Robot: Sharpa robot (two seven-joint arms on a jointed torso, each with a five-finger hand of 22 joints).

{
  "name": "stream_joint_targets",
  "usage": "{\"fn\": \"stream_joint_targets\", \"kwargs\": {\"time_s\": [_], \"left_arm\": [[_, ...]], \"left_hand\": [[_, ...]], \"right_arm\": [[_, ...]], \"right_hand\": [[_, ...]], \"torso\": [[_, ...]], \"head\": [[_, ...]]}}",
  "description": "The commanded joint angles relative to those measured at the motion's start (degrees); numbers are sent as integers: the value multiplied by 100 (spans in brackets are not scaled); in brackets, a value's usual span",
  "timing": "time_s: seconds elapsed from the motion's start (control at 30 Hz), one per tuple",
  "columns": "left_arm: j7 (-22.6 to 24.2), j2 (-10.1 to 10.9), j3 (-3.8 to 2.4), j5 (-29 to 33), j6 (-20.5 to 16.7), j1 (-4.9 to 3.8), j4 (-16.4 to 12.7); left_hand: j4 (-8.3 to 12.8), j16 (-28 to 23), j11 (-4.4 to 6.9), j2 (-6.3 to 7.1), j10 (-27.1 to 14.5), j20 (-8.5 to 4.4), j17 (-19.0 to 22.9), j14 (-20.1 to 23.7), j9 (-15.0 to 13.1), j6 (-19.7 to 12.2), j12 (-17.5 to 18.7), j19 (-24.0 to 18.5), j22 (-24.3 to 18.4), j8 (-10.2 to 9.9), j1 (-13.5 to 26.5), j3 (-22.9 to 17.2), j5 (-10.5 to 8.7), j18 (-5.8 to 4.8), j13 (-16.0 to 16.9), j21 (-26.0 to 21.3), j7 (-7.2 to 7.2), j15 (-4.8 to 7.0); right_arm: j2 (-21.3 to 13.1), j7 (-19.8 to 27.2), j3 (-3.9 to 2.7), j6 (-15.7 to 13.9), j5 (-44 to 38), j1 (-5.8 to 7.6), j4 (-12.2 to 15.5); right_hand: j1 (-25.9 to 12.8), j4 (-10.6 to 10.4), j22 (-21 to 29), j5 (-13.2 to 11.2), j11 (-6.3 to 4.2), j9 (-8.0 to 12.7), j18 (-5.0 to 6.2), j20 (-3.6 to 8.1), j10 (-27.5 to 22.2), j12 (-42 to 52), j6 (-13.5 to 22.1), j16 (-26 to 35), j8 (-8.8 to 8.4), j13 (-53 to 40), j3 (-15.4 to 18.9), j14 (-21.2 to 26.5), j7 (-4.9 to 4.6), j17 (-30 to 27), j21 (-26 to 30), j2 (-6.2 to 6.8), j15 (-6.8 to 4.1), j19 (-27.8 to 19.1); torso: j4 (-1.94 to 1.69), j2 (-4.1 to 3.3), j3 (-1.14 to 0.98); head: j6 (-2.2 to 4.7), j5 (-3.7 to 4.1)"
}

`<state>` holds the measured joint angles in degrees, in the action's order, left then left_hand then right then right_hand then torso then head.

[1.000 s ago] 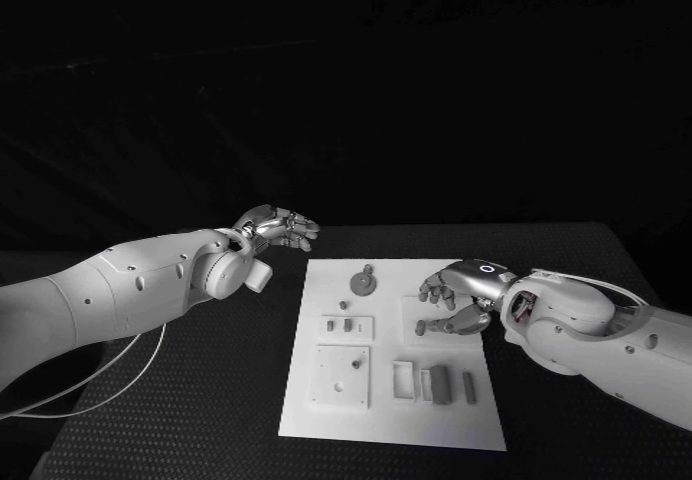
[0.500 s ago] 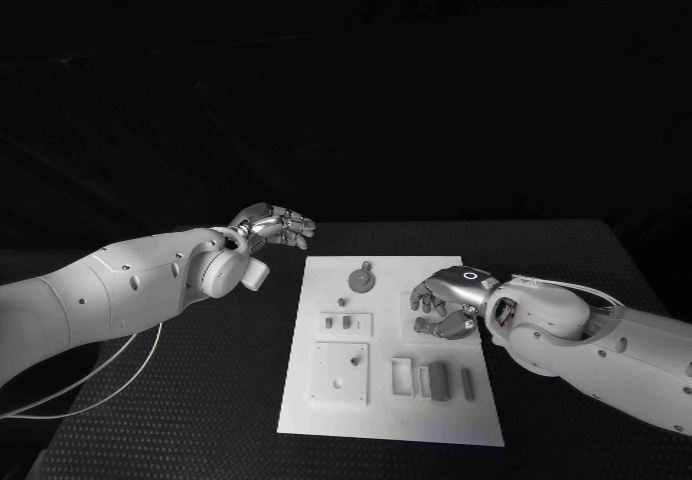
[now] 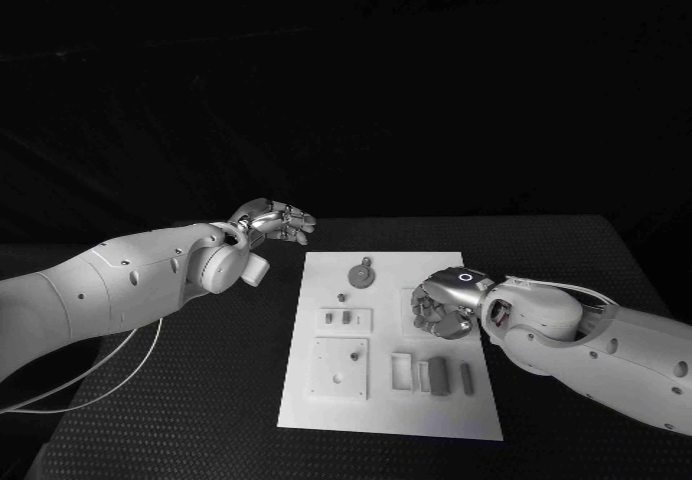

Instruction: Assemble the parts on the task board

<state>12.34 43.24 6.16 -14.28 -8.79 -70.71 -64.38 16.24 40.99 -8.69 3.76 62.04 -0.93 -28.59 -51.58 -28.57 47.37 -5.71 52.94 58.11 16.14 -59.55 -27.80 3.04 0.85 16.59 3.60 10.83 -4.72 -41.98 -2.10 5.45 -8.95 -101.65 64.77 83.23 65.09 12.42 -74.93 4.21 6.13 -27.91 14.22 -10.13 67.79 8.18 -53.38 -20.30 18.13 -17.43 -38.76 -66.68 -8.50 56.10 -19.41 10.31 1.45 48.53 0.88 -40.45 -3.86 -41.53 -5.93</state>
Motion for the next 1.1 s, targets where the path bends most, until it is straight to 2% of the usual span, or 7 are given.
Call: {"fn": "stream_joint_targets", "kwargs": {"time_s": [0.03, 0.4, 0.63, 0.77, 0.9, 0.93, 1.1], "left_arm": [[63, -6, -4, 32, 28, -3, -18], [43, 3, -4, 32, 45, -4, -30], [35, 6, -4, 32, 50, -4, -38], [37, 4, -4, 32, 50, -5, -40], [36, 4, -4, 32, 52, -5, -40], [35, 5, -4, 32, 52, -5, -40], [35, 5, -4, 32, 51, -5, -40]], "left_hand": [[-9, -40, 38, -5, 4, -2, -9, -28, 10, 31, -36, 39, -7, 34, -30, 29, -3, -12, -10, 28, 4, 3], [-9, -44, 36, -4, 1, -2, -13, -28, 11, 29, -35, 38, -10, 33, -26, 33, -3, -13, -12, 28, 5, 2], [-9, -46, 35, -3, -2, -2, -15, -27, 13, 26, -35, 37, -12, 32, -22, 36, -3, -13, -14, 28, 7, 2], [-10, -48, 35, -3, -3, -2, -16, -27, 14, 24, -34, 37, -13, 31, -21, 38, -3, -14, -14, 28, 7, 2], [-10, -49, 35, -4, -3, -2, -17, -27, 14, 24, -35, 36, -14, 31, -20, 38, -3, -14, -15, 28, 7, 1], [-10, -49, 35, -4, -3, -2, -17, -27, 14, 24, -35, 36, -14, 31, -20, 38, -3, -14, -15, 28, 7, 1], [-9, -50, 35, -5, -3, -2, -19, -27, 15, 24, -35, 36, -15, 32, -20, 38, -3, -14, -16, 28, 7, 1]], "right_arm": [[31, 37, 4, 65, -111, -19, -5], [143, 26, 11, 45, -130, -48, -110], [193, 27, 19, 25, -161, -71, -153], [207, 24, 21, 0, -196, -76, -165], [207, -20, 21, -173, -341, -80, -161], [207, -50, 21, -228, -383, -82, -159], [209, -128, 21, -394, -450, -89, -141]], "right_hand": [[0, 26, -138, 34, -16, -5, 43, -2, 38, 32, -27, -15, 22, -6, -5, -38, 5, 5, -28, -44, 0, 24], [-16, 23, -138, 35, -18, -1, 48, -3, 45, 30, -28, -17, 19, -7, -5, -46, 5, 4, -38, -43, -3, 34], [1, 46, -136, 37, -27, 4, 59, -1, 66, 31, -44, -22, 21, -9, -33, -66, 12, 3, -56, -142, -12, 47], [10, 129, -138, 35, -64, -4, 77, 2, 153, 60, -122, -58, 56, -28, -45, -139, 42, 17, -105, -313, -42, 99], [55, 313, -141, 34, -147, -45, 78, 55, 334, 130, -296, -187, 145, -71, -73, -297, 111, 80, -213, -630, -118, 243], [97, 406, -143, 35, -199, -73, 78, 91, 443, 181, -378, -274, 190, -105, -84, -374, 144, 123, -275, -736, -161, 330], [155, 421, -138, 39, -258, -122, 78, 153, 561, 234, -474, -404, 241, -176, -100, -468, 189, 179, -372, -808, -227, 458]], "torso": [[2, 1, -2], [-3, -3, -1], [1, -3, -1], [4, 0, 0], [1, 1, 1], [3, 1, 1], [3, -2, 1]], "head": [[-13, -7], [-41, -15], [-56, -25], [-61, -31], [-67, -41], [-72, -41], [-76, -41]]}}
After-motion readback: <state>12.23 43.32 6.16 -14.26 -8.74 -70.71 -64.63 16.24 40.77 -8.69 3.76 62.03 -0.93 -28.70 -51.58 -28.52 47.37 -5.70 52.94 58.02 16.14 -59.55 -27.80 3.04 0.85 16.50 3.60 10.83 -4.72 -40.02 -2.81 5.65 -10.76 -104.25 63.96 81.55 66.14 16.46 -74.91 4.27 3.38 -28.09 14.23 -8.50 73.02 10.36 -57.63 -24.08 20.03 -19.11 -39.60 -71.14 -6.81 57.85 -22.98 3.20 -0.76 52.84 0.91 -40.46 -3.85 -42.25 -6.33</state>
